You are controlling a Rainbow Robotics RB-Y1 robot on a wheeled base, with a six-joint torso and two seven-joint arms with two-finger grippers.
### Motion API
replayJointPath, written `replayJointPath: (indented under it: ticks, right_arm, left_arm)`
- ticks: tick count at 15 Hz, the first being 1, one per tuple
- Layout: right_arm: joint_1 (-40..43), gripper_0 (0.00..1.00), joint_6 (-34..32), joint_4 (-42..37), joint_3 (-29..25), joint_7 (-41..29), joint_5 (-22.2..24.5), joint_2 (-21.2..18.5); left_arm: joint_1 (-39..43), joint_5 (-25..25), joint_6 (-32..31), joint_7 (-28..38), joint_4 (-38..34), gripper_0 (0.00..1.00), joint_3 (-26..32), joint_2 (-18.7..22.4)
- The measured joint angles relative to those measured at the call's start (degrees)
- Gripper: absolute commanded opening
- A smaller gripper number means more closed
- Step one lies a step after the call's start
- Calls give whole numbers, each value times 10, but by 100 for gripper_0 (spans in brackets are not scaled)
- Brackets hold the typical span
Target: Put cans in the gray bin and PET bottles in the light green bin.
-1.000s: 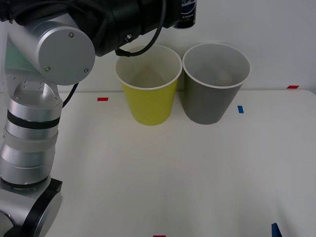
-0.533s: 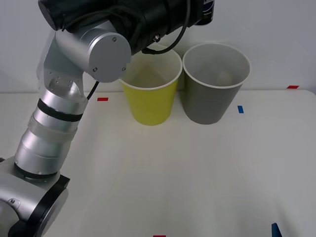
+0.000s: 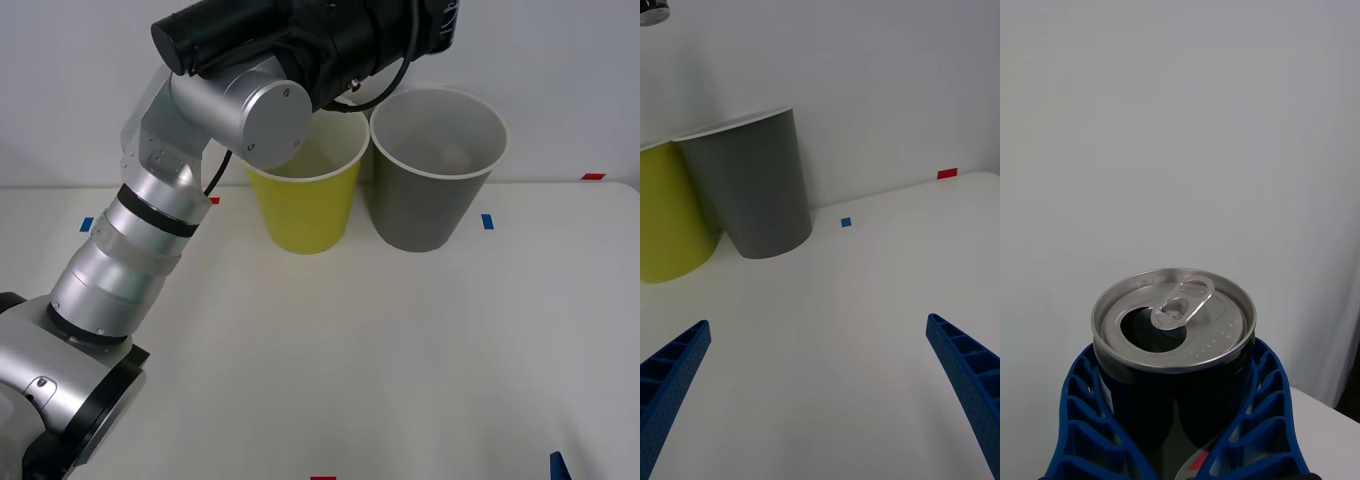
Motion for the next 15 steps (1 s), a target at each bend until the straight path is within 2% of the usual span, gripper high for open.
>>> replayJointPath:
  ticks: [3,9,12,15]
  right_arm:
    - [0,100,0,0,0,0,0,0]
    - [0,100,0,0,0,0,0,0]
    - [0,100,0,0,0,0,0,0]
    - [0,100,0,0,0,0,0,0]
  left_arm:
    - [-23,3,-42,2,52,0,-29,0]
    - [-28,1,-61,7,70,0,-47,1]
    - [-47,3,-132,8,127,0,-84,2]
    - [-60,5,-135,11,142,0,-94,0]
